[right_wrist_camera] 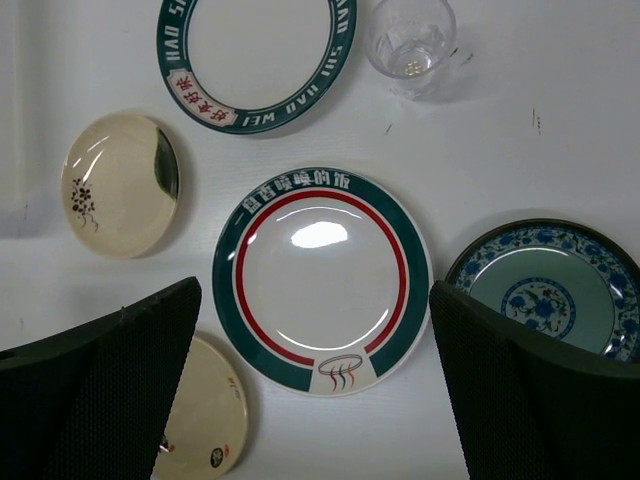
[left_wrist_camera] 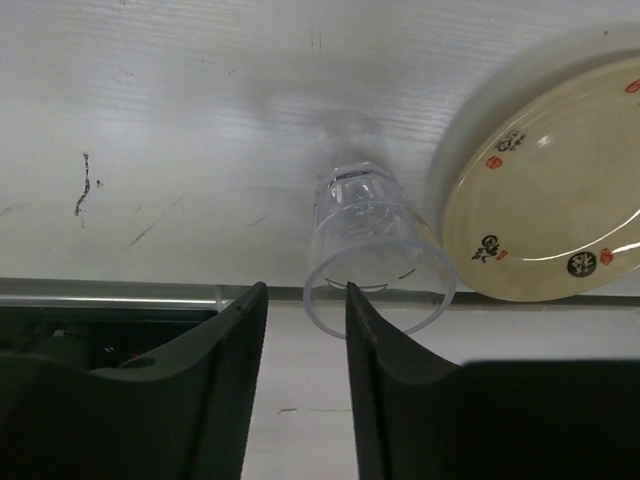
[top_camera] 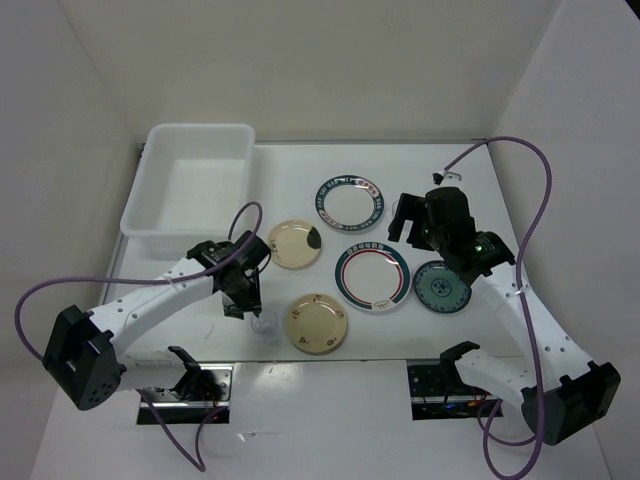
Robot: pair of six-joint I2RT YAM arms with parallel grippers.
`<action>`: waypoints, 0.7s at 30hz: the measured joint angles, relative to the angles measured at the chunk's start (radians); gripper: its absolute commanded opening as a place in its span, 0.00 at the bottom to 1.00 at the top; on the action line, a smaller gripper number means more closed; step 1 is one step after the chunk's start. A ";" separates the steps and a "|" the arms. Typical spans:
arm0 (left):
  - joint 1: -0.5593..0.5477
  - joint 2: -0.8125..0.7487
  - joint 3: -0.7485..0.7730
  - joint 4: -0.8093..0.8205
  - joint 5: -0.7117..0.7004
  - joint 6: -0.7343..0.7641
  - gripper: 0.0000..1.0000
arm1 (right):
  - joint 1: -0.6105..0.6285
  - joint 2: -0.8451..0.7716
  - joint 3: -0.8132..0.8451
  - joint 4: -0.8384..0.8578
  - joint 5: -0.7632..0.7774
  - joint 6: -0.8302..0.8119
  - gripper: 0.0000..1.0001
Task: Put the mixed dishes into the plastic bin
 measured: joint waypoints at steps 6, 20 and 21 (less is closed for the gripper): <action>-0.023 0.049 -0.016 0.005 0.002 -0.023 0.32 | 0.000 -0.016 0.000 -0.003 0.008 -0.003 1.00; -0.070 0.093 0.044 -0.005 0.024 -0.028 0.00 | 0.000 -0.017 0.000 -0.003 0.023 -0.004 1.00; -0.070 0.098 0.113 -0.023 0.024 -0.022 0.00 | 0.000 -0.015 0.000 -0.003 0.023 -0.004 1.00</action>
